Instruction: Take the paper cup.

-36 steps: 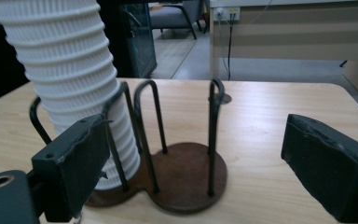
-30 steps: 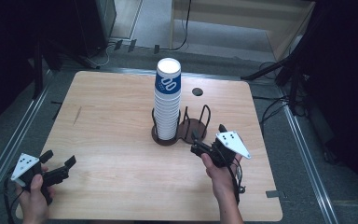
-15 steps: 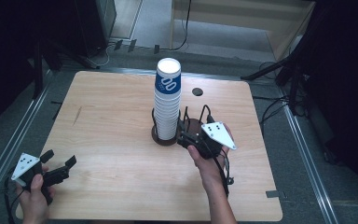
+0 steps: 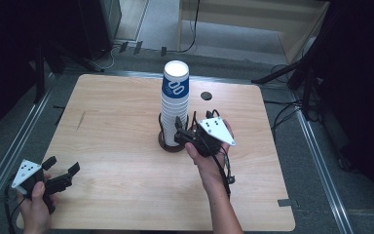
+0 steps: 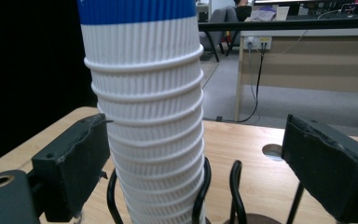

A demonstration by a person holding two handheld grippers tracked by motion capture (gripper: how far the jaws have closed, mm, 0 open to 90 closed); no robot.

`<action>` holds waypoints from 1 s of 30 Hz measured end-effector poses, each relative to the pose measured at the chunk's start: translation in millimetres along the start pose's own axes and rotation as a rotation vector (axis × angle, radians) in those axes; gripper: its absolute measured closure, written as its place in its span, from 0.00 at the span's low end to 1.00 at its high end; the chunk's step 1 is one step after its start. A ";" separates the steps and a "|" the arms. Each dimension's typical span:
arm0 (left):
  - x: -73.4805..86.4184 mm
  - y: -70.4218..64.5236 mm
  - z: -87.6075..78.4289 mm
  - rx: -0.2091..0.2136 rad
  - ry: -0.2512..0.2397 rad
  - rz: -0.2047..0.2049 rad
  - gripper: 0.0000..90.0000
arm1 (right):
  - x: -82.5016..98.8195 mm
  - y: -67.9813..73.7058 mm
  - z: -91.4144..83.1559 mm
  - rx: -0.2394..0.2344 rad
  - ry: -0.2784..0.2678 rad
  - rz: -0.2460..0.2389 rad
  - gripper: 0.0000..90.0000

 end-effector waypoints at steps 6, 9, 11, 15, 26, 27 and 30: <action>-0.1 0.3 0.1 0.001 -0.001 -0.002 0.09 | -4.7 6.5 8.8 0.004 -0.007 0.009 0.09; -0.1 0.2 0.0 0.001 -0.001 -0.001 0.09 | -8.3 8.5 12.7 -0.001 -0.011 0.021 0.09; -0.1 0.2 -0.3 0.001 -0.003 -0.004 0.09 | -10.7 10.2 14.6 -0.004 -0.012 0.024 0.08; -0.1 0.3 -0.4 0.003 -0.004 -0.007 0.09 | -16.7 12.4 18.5 -0.004 -0.022 0.015 0.08; -0.3 -0.2 0.1 0.006 -0.004 -0.005 0.09 | -26.6 19.3 29.6 -0.018 -0.032 0.025 0.07; -0.3 -0.2 0.3 0.006 -0.003 -0.005 0.09 | -27.8 19.9 31.1 -0.016 -0.034 0.022 0.06; -0.2 -0.3 0.4 0.007 -0.002 -0.005 0.09 | -31.3 22.7 35.7 -0.019 -0.035 0.012 0.05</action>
Point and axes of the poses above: each handheld gripper's, and its own axes: z roughly forward along the jaws, x roughly out of its underside, y roughly to its left, the point moved 7 cm from there along z, roughly forward along the jaws, and after that the axes turned 7 degrees about z, right-handed, at the moved point
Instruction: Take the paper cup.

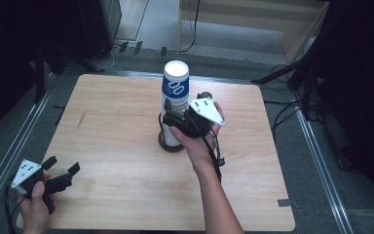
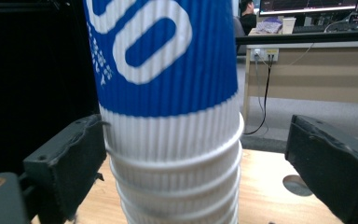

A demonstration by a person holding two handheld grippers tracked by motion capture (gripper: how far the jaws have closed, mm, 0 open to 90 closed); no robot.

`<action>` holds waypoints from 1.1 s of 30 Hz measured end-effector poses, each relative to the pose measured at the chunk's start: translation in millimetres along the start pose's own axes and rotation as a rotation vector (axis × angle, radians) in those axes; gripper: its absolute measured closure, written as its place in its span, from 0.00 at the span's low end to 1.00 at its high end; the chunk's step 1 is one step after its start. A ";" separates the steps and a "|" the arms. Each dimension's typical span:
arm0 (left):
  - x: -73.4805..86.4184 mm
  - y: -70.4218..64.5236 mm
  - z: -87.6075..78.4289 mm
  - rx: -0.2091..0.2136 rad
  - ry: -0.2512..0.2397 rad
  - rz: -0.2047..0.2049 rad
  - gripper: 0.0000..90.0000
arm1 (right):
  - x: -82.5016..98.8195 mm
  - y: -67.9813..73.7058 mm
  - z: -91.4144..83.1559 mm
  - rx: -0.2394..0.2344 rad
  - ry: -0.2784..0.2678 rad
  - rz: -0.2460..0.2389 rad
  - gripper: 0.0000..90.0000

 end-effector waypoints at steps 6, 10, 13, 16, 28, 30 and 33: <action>-0.2 0.2 -0.1 0.003 -0.003 -0.003 0.09 | -6.4 7.4 8.6 -0.002 -0.005 -0.011 0.05; 0.0 0.4 -0.4 0.006 0.000 0.000 0.09 | -11.5 11.6 13.2 0.003 -0.015 -0.014 0.04; 0.0 0.4 -0.3 0.005 -0.001 0.000 0.09 | -13.7 13.1 17.5 0.010 -0.011 -0.009 0.04; -0.2 0.5 0.0 0.006 -0.003 -0.003 0.09 | -13.7 13.5 22.9 0.020 -0.006 -0.011 0.05; -0.5 0.6 0.5 0.010 -0.006 -0.005 0.09 | -14.7 18.8 28.1 0.049 -0.044 -0.033 0.20; -0.4 0.5 0.6 0.010 -0.005 -0.005 0.09 | -14.8 18.7 28.0 0.050 -0.045 -0.039 0.20; -0.5 0.4 0.8 0.011 -0.004 -0.005 0.09 | -16.3 18.9 27.5 0.050 -0.050 -0.039 0.21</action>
Point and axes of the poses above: each handheld gripper's, and its own axes: z roughly forward along the jaws, x roughly out of its underside, y roughly to its left, the point moved 7 cm from there along z, roughly forward along the jaws, and after that the axes turned 7 degrees about z, right-handed, at the moved point
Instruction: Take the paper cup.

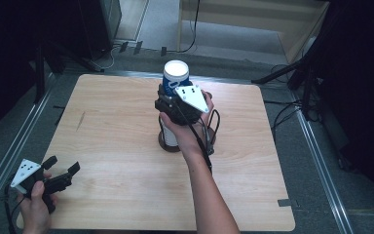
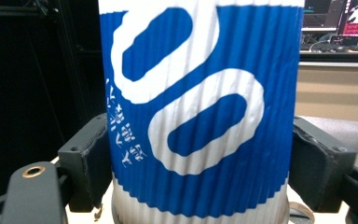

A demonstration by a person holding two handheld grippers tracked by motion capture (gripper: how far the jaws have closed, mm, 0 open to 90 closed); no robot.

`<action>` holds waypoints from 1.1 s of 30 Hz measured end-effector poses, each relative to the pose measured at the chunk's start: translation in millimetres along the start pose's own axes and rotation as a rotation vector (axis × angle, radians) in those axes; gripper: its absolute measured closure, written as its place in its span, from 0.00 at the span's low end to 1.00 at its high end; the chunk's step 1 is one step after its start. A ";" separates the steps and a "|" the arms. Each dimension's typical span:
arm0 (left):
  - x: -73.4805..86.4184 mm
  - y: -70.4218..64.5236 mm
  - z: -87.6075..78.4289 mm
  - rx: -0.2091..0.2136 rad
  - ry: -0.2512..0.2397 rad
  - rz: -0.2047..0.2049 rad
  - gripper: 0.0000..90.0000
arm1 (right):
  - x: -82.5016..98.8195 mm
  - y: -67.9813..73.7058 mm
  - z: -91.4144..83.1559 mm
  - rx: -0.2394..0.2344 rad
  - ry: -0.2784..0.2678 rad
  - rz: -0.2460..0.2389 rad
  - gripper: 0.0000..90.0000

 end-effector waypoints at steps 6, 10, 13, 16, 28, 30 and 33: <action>0.1 -0.2 0.0 0.000 0.000 0.001 0.09 | -4.7 0.9 -0.8 -0.007 -0.025 -0.006 0.22; 0.1 -0.2 -0.1 0.000 0.000 0.002 0.09 | -9.0 2.3 -0.6 -0.013 -0.052 -0.016 0.22; -0.2 -0.3 0.0 0.000 -0.003 0.000 0.09 | -15.0 3.5 -1.9 -0.018 -0.089 -0.017 0.23; -0.2 -0.5 0.1 0.000 -0.003 0.002 0.09 | -20.4 4.1 -3.5 -0.021 -0.113 -0.007 0.23; -0.4 -0.3 0.2 -0.001 -0.003 0.004 0.09 | -33.0 8.4 -4.4 -0.014 -0.144 -0.012 0.23; -0.5 0.0 0.3 -0.003 -0.007 0.001 0.09 | -35.2 7.7 -3.9 -0.009 -0.146 -0.018 0.23; -0.7 0.6 -0.2 -0.009 -0.011 -0.001 0.09 | -39.7 7.3 -4.7 -0.012 -0.150 -0.014 0.23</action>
Point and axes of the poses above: each handheld gripper's, and its own axes: z roughly forward along the jaws, x roughly out of its underside, y roughly to its left, the point moved 7 cm from there along z, roughly forward along the jaws, and after that the axes turned 7 degrees about z, right-handed, at the moved point
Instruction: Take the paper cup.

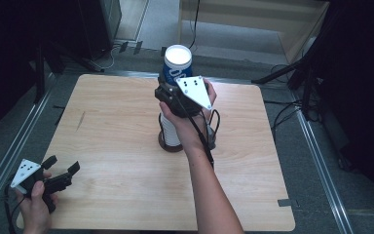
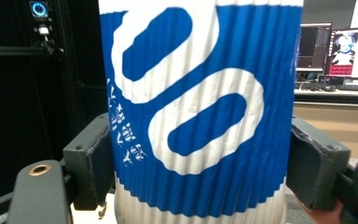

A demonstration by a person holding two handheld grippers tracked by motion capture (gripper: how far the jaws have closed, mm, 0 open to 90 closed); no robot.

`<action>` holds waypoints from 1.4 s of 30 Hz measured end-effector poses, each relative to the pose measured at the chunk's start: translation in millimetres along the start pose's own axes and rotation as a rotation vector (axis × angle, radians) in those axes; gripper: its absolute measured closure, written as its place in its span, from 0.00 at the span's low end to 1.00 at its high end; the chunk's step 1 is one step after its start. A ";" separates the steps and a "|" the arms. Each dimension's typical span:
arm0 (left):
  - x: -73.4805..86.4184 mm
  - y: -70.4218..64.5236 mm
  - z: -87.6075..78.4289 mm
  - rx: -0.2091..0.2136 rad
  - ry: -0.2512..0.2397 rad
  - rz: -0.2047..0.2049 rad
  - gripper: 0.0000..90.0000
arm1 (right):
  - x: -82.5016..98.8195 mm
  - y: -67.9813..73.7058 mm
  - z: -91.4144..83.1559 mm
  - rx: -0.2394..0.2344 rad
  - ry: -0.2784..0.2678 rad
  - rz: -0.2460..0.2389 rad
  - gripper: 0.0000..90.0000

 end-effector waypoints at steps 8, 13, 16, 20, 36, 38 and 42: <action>0.0 -0.1 0.1 0.002 0.001 0.000 0.09 | -5.9 2.3 -1.4 -0.007 0.021 -0.015 0.24; 0.0 -0.2 0.1 0.003 0.001 0.001 0.09 | -9.7 1.8 -2.0 -0.015 0.008 -0.012 0.24; 0.0 -0.2 0.1 0.004 0.001 0.001 0.09 | -15.5 2.3 -4.0 -0.023 -0.014 -0.014 0.25; 0.0 -0.1 0.2 0.006 0.000 -0.001 0.09 | -21.1 0.5 -4.7 -0.019 -0.026 -0.018 0.25; -0.1 -0.6 0.2 0.009 0.000 0.000 0.10 | -39.0 -16.3 -15.8 0.009 -0.066 -0.013 0.25; -0.1 -0.2 0.3 0.010 0.000 -0.002 0.10 | -39.6 -21.3 -19.0 0.019 -0.070 -0.015 0.25; -0.1 -0.2 0.5 0.010 0.001 -0.001 0.10 | -38.9 -33.0 -25.9 0.041 -0.071 -0.001 0.25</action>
Point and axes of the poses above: each handheld gripper's, and its own axes: z roughly forward along the jaws, x roughly out of its underside, y roughly to its left, the point moved 7 cm from there along z, roughly forward along the jaws, and after that the axes turned 7 degrees about z, right-handed, at the moved point
